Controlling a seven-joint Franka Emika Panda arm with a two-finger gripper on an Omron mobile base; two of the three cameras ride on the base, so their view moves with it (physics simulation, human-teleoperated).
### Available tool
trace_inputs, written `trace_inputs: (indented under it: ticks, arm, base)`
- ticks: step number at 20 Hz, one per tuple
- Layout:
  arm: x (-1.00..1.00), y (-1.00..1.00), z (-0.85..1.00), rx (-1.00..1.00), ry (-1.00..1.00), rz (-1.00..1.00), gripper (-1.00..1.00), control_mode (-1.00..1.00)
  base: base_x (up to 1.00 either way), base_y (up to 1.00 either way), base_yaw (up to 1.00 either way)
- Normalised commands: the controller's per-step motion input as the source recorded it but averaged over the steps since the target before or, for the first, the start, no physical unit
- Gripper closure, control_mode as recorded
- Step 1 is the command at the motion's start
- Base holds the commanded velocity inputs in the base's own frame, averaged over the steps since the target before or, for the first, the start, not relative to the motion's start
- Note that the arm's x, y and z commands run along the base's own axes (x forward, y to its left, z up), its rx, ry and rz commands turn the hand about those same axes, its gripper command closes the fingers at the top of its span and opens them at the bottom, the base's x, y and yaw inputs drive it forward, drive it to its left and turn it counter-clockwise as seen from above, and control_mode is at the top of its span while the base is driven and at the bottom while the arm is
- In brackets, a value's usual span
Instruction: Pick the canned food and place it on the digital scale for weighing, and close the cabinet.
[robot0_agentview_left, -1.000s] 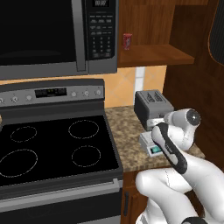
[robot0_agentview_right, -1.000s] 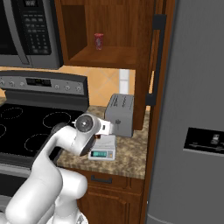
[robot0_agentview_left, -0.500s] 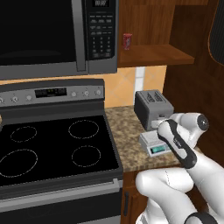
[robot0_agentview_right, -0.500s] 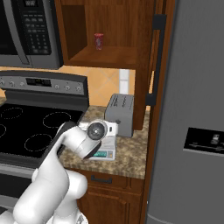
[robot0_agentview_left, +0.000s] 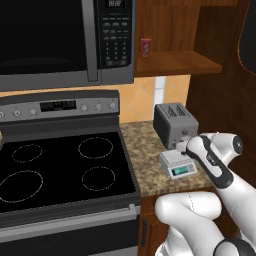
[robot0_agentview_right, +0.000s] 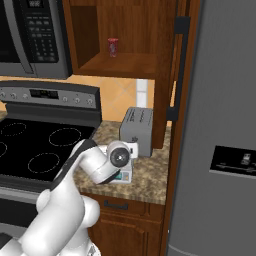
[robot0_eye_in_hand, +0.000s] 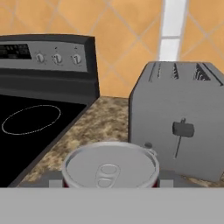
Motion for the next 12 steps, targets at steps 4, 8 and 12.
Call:
trace_inputs:
  ticks: [4,8,12]
  arm:
    - [0.00,0.26,-0.44,-0.06,-0.02,0.07,1.00,-1.00]
    - [0.00,0.24,-0.43,-0.05,-0.05,0.08,1.00,-1.00]
    - [0.02,0.25,-0.36,-0.02,-0.13,0.08,1.00,-1.00]
  base:
    - [0.00,0.00,0.00]
    - [0.00,0.00,0.00]
    - [0.00,0.00,0.00]
